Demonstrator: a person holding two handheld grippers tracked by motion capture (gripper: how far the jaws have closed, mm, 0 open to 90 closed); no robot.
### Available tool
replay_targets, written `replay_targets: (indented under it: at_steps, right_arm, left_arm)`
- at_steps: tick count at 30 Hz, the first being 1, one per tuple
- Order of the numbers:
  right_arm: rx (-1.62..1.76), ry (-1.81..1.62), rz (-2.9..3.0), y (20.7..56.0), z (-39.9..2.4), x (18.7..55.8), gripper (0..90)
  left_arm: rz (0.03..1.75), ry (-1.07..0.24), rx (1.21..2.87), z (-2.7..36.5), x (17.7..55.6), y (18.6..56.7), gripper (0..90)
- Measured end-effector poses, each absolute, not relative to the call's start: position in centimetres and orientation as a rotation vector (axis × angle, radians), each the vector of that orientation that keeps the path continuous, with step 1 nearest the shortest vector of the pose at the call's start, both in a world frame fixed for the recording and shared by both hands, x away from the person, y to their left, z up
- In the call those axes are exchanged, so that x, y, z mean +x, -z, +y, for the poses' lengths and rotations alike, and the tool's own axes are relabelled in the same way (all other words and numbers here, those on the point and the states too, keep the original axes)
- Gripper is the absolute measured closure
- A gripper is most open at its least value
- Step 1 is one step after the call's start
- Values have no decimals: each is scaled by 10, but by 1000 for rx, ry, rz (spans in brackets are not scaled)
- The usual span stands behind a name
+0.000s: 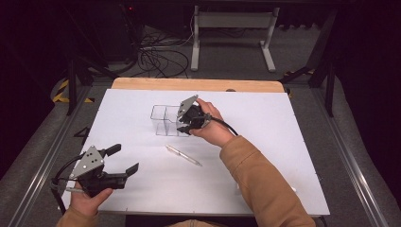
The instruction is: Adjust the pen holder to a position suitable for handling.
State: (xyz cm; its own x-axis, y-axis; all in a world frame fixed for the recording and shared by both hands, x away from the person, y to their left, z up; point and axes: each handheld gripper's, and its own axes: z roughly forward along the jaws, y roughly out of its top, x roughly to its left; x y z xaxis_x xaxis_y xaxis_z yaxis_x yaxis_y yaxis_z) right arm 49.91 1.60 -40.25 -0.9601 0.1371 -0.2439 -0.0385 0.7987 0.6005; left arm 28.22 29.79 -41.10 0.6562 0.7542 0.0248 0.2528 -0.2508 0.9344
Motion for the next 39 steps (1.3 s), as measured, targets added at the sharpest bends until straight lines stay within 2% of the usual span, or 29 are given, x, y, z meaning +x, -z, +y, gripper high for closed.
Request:
replay_targets:
  at_steps: [9,13,19,22,31,39]
  right_arm:
    - [73,-812,2718,407,27,503,668]
    - [72,-780,2727,409,30,502,764]
    - [50,-762,2759,407,30,502,815]
    - [29,-766,2790,406,30,501,876]
    - [79,-760,2816,399,20,500,875]
    - [5,-787,2812,375,-14,491,876]
  left_arm:
    - [808,-585,1807,298,282,412,135]
    - [806,-587,1809,298,282,412,135]
    - [807,-587,1809,299,282,412,135]
    - [806,-589,1811,299,283,412,135]
    - [811,-581,1807,299,282,413,135]
    - [810,-583,1809,298,282,413,135]
